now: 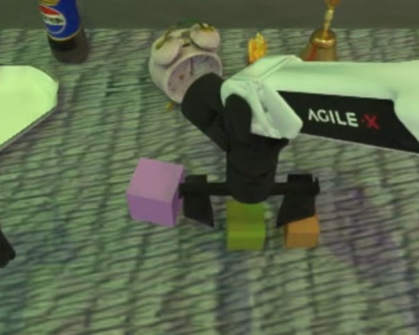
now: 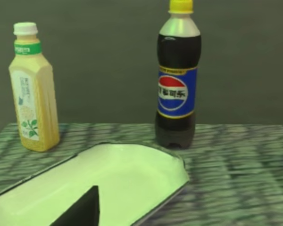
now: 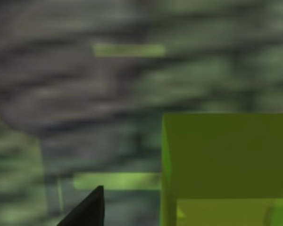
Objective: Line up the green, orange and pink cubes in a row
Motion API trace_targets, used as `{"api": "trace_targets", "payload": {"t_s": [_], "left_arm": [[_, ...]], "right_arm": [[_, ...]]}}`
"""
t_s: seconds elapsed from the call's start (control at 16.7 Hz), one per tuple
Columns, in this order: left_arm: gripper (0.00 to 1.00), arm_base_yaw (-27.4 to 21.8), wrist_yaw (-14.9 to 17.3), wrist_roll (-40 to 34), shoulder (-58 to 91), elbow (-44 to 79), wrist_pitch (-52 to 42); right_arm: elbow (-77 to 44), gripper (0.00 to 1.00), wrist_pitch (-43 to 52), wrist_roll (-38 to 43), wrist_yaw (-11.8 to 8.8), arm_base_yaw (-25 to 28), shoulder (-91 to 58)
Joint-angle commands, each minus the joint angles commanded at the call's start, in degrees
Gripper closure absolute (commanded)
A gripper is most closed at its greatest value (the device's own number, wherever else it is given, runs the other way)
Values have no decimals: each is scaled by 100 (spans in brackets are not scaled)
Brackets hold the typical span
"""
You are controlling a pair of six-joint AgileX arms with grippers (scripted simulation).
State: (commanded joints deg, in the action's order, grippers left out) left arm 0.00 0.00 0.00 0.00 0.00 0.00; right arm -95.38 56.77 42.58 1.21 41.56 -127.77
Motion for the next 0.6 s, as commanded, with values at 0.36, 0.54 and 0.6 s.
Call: {"api": "trace_targets", "payload": {"t_s": [0.36, 0.54, 0.6], "left_arm": [[0, 0, 0, 0, 0, 0, 0], [0, 0, 0, 0, 0, 0, 0], [0, 0, 0, 0, 0, 0, 0]], "right_arm": [[-800, 0, 1131, 7, -2, 59, 262], [-1006, 0, 1373, 0, -1, 66, 365], [-1006, 0, 1373, 0, -1, 66, 365]]}}
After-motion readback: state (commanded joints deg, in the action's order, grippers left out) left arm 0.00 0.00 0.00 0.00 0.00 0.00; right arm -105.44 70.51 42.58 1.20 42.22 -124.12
